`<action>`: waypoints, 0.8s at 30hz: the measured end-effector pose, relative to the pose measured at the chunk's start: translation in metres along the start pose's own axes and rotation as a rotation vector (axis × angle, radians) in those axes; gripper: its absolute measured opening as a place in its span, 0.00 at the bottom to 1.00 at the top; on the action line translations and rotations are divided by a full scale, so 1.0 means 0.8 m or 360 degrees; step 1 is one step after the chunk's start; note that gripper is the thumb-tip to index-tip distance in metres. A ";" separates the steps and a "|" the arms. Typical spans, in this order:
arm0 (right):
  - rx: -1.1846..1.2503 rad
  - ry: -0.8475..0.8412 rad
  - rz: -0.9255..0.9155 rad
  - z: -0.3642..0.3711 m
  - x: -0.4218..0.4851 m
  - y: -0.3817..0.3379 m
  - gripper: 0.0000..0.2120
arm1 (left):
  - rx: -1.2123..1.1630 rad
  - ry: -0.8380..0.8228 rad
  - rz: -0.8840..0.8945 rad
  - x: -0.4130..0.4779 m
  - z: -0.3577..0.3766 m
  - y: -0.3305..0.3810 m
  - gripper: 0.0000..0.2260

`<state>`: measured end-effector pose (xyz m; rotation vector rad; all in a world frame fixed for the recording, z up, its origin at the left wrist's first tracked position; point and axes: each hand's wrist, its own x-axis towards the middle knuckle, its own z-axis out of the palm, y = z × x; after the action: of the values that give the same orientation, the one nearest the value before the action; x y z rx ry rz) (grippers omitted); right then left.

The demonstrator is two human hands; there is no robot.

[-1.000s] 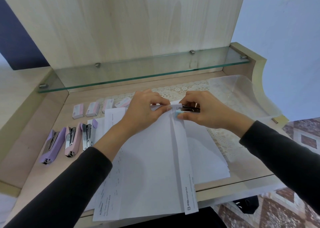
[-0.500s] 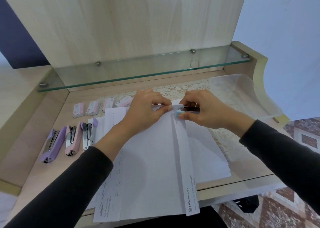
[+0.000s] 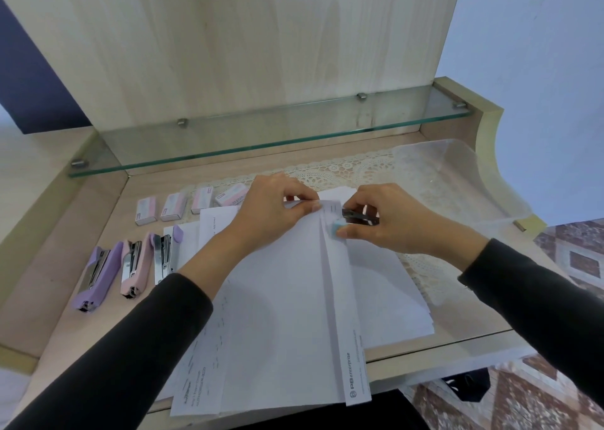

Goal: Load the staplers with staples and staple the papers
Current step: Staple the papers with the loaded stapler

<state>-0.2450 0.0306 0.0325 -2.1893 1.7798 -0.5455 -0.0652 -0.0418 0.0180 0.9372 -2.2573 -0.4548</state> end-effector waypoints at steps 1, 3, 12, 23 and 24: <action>-0.0017 -0.0041 0.0053 0.000 -0.004 0.002 0.18 | -0.0020 -0.0017 -0.0041 0.001 0.001 -0.001 0.03; -0.0036 -0.0109 0.0148 0.000 -0.015 0.007 0.18 | -0.0047 -0.0048 -0.0097 0.004 0.006 -0.002 0.04; 0.0139 -0.0050 0.0518 0.010 -0.048 0.019 0.19 | -0.0022 -0.0182 -0.0353 0.026 0.047 -0.024 0.05; 0.0042 -0.0016 0.0650 0.024 -0.010 0.019 0.09 | 0.0086 0.0003 -0.0388 0.006 0.023 -0.028 0.11; 0.0039 0.0062 0.0675 0.026 -0.002 0.018 0.06 | 0.0094 0.0006 -0.0401 0.000 0.015 -0.027 0.11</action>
<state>-0.2486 0.0284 0.0070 -1.7173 2.1601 -0.5059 -0.0627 -0.0562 -0.0024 1.2597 -2.1682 -0.4970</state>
